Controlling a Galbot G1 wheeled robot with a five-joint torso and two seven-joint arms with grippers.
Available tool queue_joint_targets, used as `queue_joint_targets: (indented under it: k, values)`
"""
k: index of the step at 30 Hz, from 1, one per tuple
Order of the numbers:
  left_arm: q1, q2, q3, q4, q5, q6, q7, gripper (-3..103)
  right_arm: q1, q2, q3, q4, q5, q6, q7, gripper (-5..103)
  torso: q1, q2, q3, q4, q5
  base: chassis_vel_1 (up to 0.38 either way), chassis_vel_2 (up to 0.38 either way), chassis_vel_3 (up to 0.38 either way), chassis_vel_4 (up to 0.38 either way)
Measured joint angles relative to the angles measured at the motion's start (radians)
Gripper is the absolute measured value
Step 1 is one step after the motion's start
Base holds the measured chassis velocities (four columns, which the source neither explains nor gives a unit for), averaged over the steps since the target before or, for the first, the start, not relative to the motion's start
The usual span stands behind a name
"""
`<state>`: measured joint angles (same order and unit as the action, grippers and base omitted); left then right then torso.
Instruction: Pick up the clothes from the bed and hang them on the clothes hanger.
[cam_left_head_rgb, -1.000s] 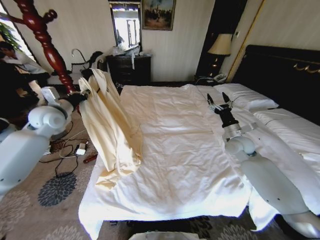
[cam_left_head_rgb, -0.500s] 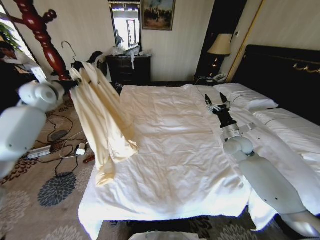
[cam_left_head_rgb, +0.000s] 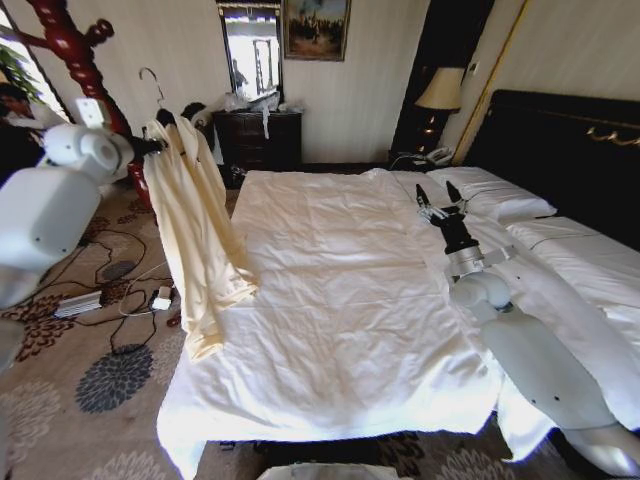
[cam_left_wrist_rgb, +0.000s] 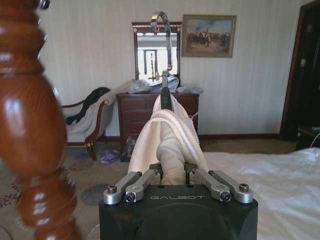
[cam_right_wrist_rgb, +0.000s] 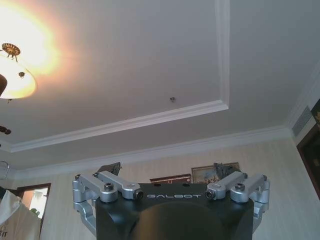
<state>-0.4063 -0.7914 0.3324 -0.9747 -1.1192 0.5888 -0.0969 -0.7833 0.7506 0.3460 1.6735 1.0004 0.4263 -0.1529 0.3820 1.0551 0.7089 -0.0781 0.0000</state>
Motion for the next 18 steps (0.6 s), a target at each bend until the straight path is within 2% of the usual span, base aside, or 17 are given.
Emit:
queue_joint_targets:
  k: [1, 5, 8, 13, 18]
  values:
    - [-0.034, -0.029, 0.005, 0.036, 0.003, 0.0, 0.001, 19, -0.005, -0.004, 0.006, -0.005, 0.002, 0.007, -0.005, 100, 0.0, 0.0, 0.0, -0.0002, 0.0003, 0.0, 0.0, 0.0, 0.0]
    - [-0.09, -0.064, 0.009, 0.095, 0.013, 0.0, 0.005, 19, -0.009, -0.012, 0.013, -0.013, 0.004, 0.015, -0.011, 100, 0.0, 0.0, 0.0, -0.0003, 0.0006, 0.0, 0.0, 0.0, 0.0]
    - [-0.11, -0.066, 0.004, 0.105, 0.012, 0.0, -0.005, 19, -0.01, -0.015, 0.017, -0.018, 0.006, 0.019, -0.014, 100, 0.0, 0.0, 0.0, -0.0001, 0.0004, 0.0, 0.0, 0.0, 0.0]
    - [-0.087, -0.011, -0.025, 0.037, -0.016, -0.002, -0.044, 19, -0.009, -0.014, 0.018, -0.029, 0.008, 0.025, -0.018, 100, 0.0, 0.0, 0.0, 0.0008, 0.0, 0.0, 0.0, 0.0, 0.0]
    - [-0.031, 0.058, -0.065, -0.034, -0.05, -0.017, -0.066, 19, -0.007, -0.007, 0.013, -0.037, 0.007, 0.026, -0.02, 100, 0.0, 0.0, 0.0, 0.0004, -0.0003, 0.0, 0.0, 0.0, 0.0]
